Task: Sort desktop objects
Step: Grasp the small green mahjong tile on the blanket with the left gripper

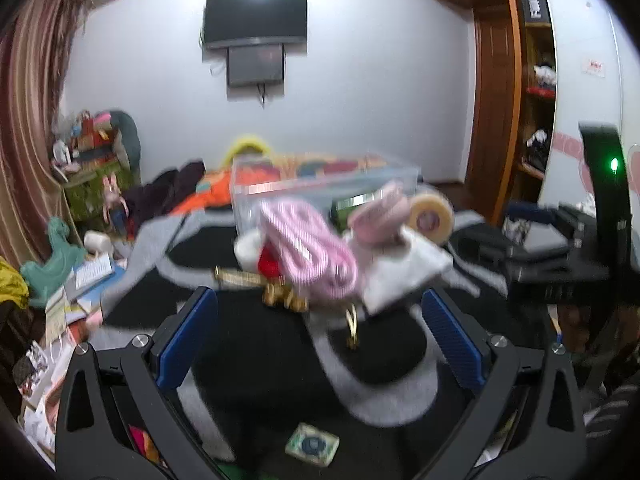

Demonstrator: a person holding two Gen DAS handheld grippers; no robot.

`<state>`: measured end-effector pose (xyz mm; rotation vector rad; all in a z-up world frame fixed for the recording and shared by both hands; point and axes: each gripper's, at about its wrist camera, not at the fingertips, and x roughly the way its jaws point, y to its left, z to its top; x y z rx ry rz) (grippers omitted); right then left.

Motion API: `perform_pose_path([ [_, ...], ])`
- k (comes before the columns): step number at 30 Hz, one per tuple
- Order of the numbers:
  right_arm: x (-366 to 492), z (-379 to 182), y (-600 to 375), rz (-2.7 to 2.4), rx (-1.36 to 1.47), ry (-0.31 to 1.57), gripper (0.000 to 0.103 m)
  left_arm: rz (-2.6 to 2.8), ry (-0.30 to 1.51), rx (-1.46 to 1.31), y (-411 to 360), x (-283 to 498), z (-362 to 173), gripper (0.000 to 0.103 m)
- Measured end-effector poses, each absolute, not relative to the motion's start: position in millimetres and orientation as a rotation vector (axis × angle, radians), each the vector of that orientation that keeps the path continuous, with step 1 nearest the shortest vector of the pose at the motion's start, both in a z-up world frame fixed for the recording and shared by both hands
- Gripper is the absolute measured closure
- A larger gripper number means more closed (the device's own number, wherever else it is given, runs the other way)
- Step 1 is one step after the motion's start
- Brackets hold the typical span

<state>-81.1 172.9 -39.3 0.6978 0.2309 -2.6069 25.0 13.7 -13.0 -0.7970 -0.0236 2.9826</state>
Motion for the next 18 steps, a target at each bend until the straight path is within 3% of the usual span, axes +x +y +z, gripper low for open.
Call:
perform_pose_path([
  [4,-81,-40,170,-2.598,0.698,0.233,0.0,2.892,-0.195,-0.921,-4,28,-30,0.0],
  [8,-83,-41,164,-2.586,0.696,0.256,0.0,2.867,-0.224,-1.002,-2,36,-44,0.0],
  [13,-86,-39,159,-2.562,0.683,0.263,0.0,2.889,-0.09,-1.112,-3,47,-54,0.0],
  [17,-95,-39,153,-2.52,0.702,0.244,0.0,2.874,-0.08,-1.117,-2,56,-62,0.001],
  [18,-98,-39,152,-2.506,0.711,0.233,0.0,2.862,-0.075,-1.119,-1,59,-62,0.009],
])
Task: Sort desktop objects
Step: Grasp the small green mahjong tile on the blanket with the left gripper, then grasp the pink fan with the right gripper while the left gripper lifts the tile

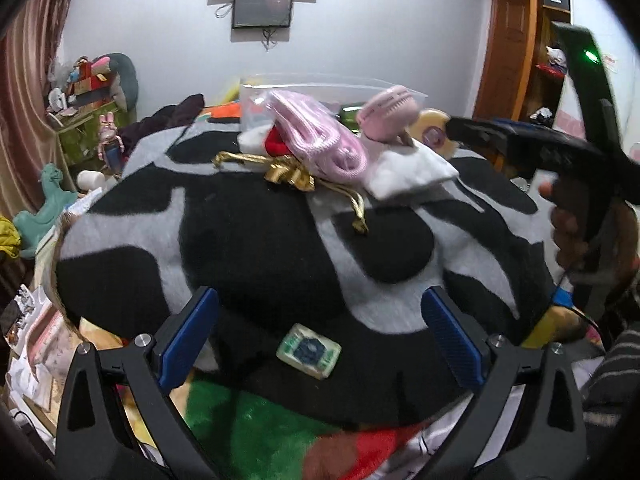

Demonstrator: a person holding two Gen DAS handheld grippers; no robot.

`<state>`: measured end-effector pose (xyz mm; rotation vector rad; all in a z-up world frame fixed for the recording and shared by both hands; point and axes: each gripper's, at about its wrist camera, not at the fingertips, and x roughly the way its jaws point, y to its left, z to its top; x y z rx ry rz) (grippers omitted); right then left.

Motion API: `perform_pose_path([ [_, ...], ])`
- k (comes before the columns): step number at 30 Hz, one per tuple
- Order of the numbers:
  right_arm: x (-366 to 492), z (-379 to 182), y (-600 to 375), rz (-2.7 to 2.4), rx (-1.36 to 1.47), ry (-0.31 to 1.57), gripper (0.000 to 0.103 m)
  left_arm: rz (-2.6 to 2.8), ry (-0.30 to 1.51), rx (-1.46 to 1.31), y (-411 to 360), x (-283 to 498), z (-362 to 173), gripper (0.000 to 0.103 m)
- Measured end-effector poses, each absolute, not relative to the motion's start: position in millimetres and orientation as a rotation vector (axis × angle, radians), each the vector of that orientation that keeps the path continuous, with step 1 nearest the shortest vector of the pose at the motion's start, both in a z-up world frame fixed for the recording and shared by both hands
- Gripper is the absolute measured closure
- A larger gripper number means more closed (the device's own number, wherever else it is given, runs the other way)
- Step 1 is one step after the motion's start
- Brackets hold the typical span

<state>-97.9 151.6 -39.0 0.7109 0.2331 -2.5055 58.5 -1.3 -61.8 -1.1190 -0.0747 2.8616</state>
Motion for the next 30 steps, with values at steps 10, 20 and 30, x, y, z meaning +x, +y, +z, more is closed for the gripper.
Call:
perform_pose_path([
  [10,-119,-34,127,-2.42,0.723,0.162,0.0,2.752,-0.181,-1.149,-1,55,-82,0.033],
  [20,-120,-41,106,-2.391,0.665,0.301,0.012,2.744,-0.195,-1.304,-14,43,-110,0.062],
  [30,-135,-50,100,-2.378,0.713,0.311,0.04,2.803,-0.164,-1.23,-18,49,-98,0.062],
])
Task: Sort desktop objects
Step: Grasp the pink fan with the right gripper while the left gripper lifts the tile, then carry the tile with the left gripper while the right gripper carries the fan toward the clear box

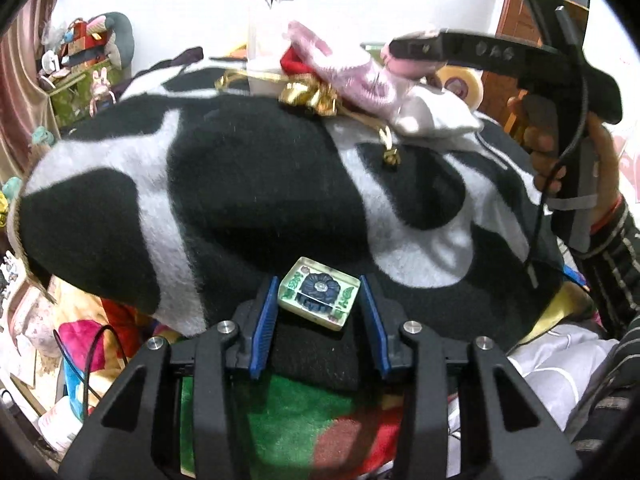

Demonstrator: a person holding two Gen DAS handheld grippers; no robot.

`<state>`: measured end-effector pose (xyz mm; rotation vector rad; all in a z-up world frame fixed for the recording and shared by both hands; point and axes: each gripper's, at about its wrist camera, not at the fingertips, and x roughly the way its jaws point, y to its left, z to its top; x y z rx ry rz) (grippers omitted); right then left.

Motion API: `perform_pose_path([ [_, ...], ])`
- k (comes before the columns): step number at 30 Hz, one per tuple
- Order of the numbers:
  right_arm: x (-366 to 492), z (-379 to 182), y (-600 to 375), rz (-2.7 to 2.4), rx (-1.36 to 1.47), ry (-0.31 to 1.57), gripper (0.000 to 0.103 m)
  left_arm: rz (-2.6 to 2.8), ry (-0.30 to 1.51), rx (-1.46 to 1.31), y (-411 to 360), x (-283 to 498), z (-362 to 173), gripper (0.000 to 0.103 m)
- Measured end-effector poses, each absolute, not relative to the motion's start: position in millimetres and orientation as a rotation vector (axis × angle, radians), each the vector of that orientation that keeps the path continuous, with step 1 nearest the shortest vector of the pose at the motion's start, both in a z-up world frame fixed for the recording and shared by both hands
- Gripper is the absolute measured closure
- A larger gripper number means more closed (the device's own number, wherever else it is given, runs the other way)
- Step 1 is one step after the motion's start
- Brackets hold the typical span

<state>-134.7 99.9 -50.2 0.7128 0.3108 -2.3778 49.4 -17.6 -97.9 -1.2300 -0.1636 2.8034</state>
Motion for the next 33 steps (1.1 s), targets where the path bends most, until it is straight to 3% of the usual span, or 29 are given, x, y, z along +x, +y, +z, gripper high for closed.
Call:
perform_pose_path([
  [18,-116,-31,121,-2.348,0.639,0.277,0.042,2.904,-0.22,-0.982,-45,32,-16,0.062],
  [33,-125,-7,154,-2.437,0.592,0.29,0.042,2.941,-0.086,-0.818,-46,-19,49,0.062],
])
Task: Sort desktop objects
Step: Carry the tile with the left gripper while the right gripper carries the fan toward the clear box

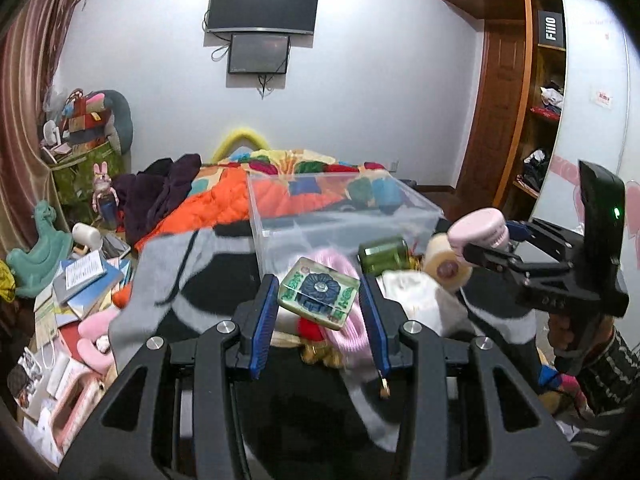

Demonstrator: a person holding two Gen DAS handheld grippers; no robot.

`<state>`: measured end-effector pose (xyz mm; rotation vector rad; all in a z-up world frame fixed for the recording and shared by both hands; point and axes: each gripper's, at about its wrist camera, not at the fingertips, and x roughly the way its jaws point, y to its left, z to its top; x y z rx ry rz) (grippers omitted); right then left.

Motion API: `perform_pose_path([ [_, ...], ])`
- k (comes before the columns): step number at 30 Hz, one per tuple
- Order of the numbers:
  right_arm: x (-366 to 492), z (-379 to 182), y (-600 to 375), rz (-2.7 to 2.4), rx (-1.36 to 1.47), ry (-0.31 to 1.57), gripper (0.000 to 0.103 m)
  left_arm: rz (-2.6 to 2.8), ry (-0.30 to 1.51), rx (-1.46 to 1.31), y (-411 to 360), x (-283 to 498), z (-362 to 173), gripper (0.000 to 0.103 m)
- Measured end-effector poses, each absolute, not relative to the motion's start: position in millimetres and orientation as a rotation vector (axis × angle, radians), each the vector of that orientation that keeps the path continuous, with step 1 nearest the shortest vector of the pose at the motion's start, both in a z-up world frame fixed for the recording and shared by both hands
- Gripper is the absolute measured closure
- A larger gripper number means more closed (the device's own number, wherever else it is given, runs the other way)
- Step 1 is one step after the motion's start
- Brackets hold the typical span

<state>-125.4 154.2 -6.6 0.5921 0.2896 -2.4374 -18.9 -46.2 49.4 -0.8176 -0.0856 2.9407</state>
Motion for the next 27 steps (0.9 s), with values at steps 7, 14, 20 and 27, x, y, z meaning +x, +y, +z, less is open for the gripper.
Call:
perform_pose_path([
  [7,-147,6,161,-2.467,0.592,0.243,0.042,2.968,-0.091,-0.8,-54,-54,67,0.062],
  [14,-175,22,161,-2.47,0.586,0.225,0.042,2.908,-0.093,-0.82,-56,-95,78,0.062],
  [20,-204,20,152,-2.472,0.611,0.194,0.042,2.835,-0.098,-0.947,-60,-130,62,0.062],
  [27,-214,6,152,-2.453,0.644,0.207,0.042,2.869,-0.081,-1.068,-92,-116,33,0.062],
])
